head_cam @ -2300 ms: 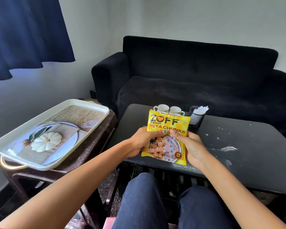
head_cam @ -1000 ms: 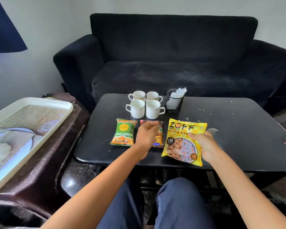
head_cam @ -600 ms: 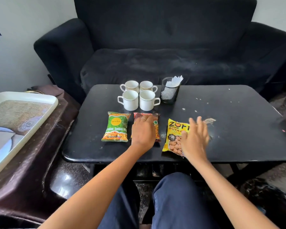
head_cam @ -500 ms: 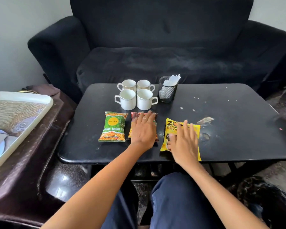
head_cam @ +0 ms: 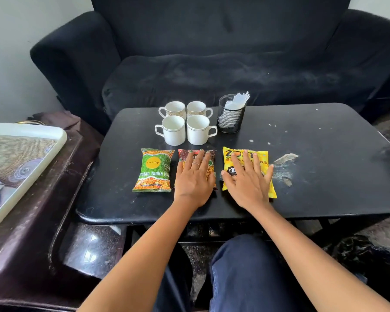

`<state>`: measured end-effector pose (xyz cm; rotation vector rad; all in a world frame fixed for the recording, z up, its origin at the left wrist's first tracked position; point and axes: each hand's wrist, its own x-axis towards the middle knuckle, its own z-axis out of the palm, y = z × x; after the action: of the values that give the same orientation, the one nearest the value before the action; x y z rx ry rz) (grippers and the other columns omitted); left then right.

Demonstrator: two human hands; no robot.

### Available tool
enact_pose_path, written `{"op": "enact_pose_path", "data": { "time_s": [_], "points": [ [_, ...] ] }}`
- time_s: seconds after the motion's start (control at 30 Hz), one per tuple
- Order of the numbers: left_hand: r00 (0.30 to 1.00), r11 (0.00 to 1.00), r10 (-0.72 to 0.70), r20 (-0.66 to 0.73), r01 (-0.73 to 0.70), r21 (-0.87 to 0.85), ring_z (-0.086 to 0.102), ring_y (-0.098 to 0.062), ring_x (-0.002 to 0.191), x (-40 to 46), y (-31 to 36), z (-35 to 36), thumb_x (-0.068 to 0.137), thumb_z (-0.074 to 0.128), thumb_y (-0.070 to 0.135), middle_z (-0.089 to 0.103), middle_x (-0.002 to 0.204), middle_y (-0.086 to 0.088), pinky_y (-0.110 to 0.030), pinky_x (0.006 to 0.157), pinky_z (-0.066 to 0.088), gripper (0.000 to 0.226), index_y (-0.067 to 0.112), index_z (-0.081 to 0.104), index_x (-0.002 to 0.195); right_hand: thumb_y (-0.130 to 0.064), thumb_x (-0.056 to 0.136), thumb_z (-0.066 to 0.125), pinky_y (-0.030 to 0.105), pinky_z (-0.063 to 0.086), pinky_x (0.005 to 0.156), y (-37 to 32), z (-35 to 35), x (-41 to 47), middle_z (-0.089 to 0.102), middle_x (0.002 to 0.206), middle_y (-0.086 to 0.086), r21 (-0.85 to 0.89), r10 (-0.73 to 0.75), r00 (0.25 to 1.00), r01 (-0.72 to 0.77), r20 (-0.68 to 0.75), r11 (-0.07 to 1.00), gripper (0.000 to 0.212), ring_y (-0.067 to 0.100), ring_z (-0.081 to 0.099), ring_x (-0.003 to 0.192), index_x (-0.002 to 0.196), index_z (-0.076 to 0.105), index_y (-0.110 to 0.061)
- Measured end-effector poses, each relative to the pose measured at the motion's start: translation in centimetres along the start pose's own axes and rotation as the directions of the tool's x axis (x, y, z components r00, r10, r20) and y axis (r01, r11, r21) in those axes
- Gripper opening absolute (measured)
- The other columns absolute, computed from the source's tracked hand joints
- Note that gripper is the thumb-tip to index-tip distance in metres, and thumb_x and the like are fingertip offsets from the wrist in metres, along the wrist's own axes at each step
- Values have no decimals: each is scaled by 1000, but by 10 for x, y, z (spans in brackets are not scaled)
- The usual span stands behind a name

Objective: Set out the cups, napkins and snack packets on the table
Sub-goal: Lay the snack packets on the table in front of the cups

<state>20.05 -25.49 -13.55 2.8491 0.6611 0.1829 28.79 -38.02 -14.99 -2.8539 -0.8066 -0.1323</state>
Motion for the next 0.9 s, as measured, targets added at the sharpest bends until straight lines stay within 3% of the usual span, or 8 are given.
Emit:
{"op": "enact_pose_path", "data": {
  "time_s": [0.2,0.33,0.43,0.57,0.7,0.9],
  "points": [
    [1000,999,0,-31,2,54,-2,-21,149,2,1,6,99,23,46,6,162,5,-43,120,0,60,26,7,153,-63,86,12,62,1,111,-3,4,-1,21,158,2,-17,3,998,-4,-64,1000,69,26,12,147,147,25,-33],
    [998,995,31,-53,-26,95,-6,-21,149,0,2,5,99,17,50,2,162,4,-44,119,-5,61,26,4,153,-63,89,16,63,-2,112,-2,2,0,17,159,3,-6,-5,999,5,-40,1000,66,26,7,148,148,20,-33],
    [988,996,44,-147,-31,87,-7,-21,149,-6,-5,-2,99,12,51,5,161,4,-43,119,-10,60,26,7,153,-65,89,18,60,-9,111,-7,-5,-3,12,160,4,56,-18,996,22,-85,998,68,26,-3,148,149,20,-31],
    [968,998,-20,-250,35,56,-2,-20,149,-21,-24,-13,95,8,48,14,160,3,-37,116,-15,62,27,18,152,-66,87,5,56,-11,114,-36,-15,-9,12,160,3,95,-126,985,137,-115,986,73,26,-4,148,149,17,-30],
    [973,989,-101,-210,121,87,0,-22,149,-36,-48,-13,98,16,50,13,161,3,-42,118,-9,57,31,14,152,-61,91,8,55,-14,114,-70,-7,-9,12,160,4,134,-150,988,155,-47,979,70,26,-5,148,151,13,-25],
    [974,987,-104,-199,126,98,4,-25,149,-41,-61,-8,98,20,52,17,160,3,-45,118,-2,54,35,23,150,-59,92,15,57,-11,113,-85,11,-14,15,159,9,138,-100,994,106,-48,985,70,27,5,148,151,12,-21]
  ]
}}
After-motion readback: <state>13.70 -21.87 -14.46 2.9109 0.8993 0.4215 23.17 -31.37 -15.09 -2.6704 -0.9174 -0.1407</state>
